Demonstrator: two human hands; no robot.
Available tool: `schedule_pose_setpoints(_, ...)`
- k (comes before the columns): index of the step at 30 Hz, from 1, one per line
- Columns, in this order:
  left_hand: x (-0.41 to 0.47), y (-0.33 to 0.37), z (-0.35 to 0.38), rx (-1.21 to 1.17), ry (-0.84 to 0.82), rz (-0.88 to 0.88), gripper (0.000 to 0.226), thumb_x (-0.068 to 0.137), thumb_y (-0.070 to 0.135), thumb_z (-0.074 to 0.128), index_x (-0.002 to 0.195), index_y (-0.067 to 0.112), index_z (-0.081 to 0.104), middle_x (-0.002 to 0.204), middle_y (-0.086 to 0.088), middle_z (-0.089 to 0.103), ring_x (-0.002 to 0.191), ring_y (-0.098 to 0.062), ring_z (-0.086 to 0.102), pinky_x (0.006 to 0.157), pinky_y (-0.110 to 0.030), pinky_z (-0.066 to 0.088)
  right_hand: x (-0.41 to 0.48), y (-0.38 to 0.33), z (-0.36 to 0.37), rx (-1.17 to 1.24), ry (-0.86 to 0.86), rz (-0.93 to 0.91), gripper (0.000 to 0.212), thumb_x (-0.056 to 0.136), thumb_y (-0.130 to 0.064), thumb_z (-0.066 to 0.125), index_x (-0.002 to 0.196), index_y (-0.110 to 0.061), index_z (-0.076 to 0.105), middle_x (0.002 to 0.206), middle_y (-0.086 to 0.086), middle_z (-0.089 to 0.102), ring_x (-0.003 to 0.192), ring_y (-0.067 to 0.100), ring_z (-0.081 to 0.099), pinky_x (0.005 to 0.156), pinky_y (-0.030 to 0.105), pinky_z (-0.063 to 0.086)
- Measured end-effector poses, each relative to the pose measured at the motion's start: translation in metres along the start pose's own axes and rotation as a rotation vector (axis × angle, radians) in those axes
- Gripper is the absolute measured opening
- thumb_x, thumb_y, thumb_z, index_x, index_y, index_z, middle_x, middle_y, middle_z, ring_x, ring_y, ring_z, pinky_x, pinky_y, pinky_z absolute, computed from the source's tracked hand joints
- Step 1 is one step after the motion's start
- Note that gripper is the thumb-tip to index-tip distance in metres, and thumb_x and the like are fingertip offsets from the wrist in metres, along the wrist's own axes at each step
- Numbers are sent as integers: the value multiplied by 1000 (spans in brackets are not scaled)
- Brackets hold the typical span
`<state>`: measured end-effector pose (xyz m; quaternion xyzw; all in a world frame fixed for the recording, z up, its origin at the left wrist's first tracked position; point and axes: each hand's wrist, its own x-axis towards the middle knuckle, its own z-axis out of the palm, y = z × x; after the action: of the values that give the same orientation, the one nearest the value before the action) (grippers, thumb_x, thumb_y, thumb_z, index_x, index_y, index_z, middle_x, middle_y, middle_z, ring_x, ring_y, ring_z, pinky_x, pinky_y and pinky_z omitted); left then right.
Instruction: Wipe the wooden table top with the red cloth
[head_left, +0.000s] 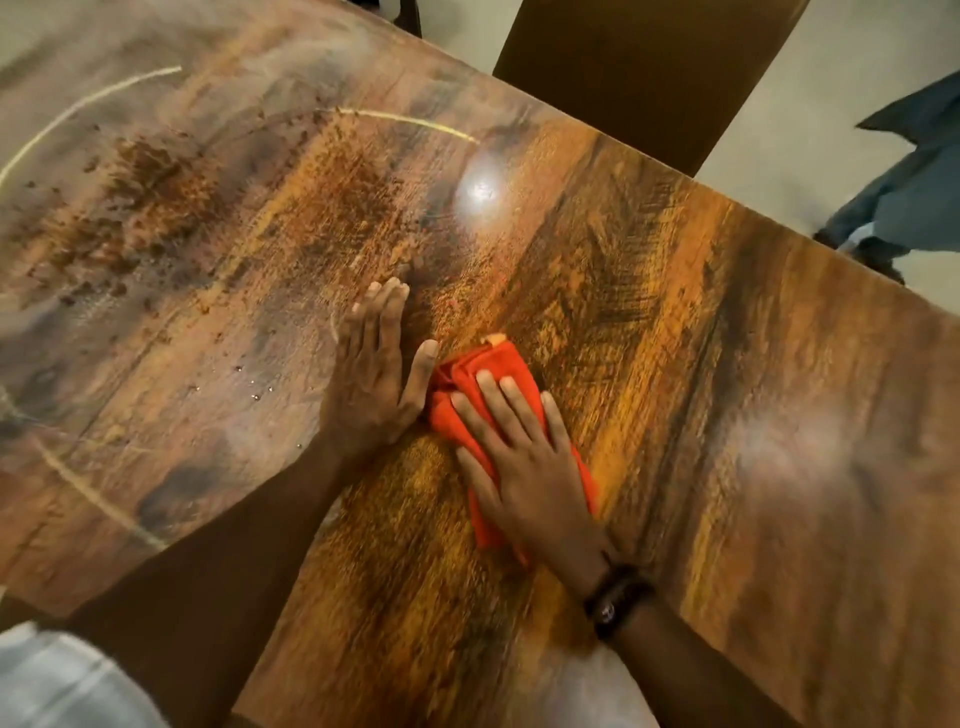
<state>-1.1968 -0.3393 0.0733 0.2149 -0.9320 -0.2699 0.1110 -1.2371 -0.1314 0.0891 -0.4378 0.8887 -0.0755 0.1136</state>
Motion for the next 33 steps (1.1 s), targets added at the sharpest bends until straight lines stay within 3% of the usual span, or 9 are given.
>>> schedule_pose_setpoints(5, 3, 1, -1, 18, -35, -3, 68, 102, 54, 21, 156, 14, 17, 165, -6, 17, 154, -14, 2, 126, -47, 6, -24, 18, -2, -58, -31, 25, 60, 102, -55, 31, 158, -38, 16, 168, -5, 7, 155, 15, 2, 122, 56, 12)
schedule_pose_setpoints(13, 5, 1, 1, 36, -46, -9, 66, 102, 51, 28, 154, 11, 25, 163, -8, 22, 154, -19, 8, 126, -42, 4, 123, 22, -12, -45, 136, 189, 60, 101, -55, 29, 157, -34, 24, 167, 1, 17, 154, 21, 10, 124, 53, 4)
schedule_pose_setpoints(18, 6, -1, 2, 37, -18, -3, 65, 102, 50, 30, 154, 12, 24, 162, -8, 23, 154, -21, 8, 124, -33, -6, 199, 25, -20, -19, 135, 215, 60, 101, -55, 26, 157, -34, 23, 167, 1, 12, 155, 22, 8, 122, 52, -2)
schedule_pose_setpoints(20, 5, -2, 2, 27, -9, 6, 64, 102, 48, 32, 153, 11, 26, 161, -10, 26, 153, -23, 12, 126, -41, 3, 206, 23, -21, -15, 132, 244, 60, 101, -55, 26, 157, -34, 21, 168, 0, 9, 155, 22, 6, 122, 52, -3)
schedule_pose_setpoints(23, 0, 0, -3, -10, -6, 25, 62, 102, 47, 36, 150, 9, 31, 157, -12, 32, 150, -26, 20, 122, -49, 17, 195, 14, -23, -3, 103, 258, 61, 103, -55, 25, 159, -33, 15, 168, 0, 3, 155, 21, 1, 123, 51, -5)
schedule_pose_setpoints(28, -45, -11, -36, 169, -81, 167, 66, 97, 57, 37, 145, 12, 43, 149, -9, 45, 140, -26, 38, 119, -44, 20, 132, -20, -6, -32, 107, 229, 63, 102, -56, 26, 159, -31, 15, 168, 3, 6, 155, 24, 5, 122, 51, -2)
schedule_pose_setpoints(33, -129, -66, -93, 182, -76, 4, 69, 97, 61, 27, 142, 11, 42, 144, -11, 44, 131, -31, 39, 110, -43, 21, 55, -67, 21, -51, 167, 202, 64, 101, -58, 22, 158, -29, 21, 166, 5, 16, 154, 24, 12, 123, 53, 7)
